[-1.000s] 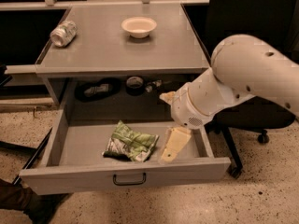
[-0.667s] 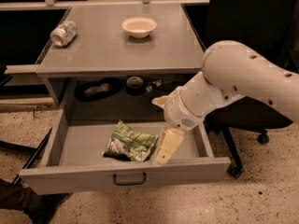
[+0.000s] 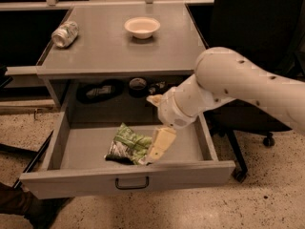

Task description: Pick green jalapeno chip bag from top drawer and place on counter

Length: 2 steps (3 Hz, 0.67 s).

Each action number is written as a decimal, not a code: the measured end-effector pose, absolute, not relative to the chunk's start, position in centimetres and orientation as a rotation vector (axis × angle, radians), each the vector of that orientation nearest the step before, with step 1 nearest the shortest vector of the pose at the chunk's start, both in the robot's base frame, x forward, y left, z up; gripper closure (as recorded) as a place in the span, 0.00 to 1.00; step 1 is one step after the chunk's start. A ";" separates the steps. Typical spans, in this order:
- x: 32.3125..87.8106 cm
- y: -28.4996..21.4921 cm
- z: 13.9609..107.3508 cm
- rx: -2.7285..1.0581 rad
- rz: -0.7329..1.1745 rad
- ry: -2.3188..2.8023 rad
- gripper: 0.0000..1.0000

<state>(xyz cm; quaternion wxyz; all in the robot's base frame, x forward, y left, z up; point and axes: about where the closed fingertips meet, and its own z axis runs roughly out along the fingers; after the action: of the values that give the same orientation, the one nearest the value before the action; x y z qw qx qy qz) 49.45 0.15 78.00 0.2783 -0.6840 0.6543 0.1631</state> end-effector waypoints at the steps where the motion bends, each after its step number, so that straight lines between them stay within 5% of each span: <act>1: 53.5 3.3 76.4 -1.803 0.353 1.655 0.00; 2: 56.3 4.7 73.6 -1.752 0.322 1.617 0.00</act>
Offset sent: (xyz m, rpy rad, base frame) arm 0.1051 0.0587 -0.0799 0.1200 -0.2357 -0.0499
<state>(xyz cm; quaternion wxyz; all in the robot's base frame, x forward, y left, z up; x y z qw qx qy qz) 56.35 4.67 73.60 0.3597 -0.6794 0.6273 0.1249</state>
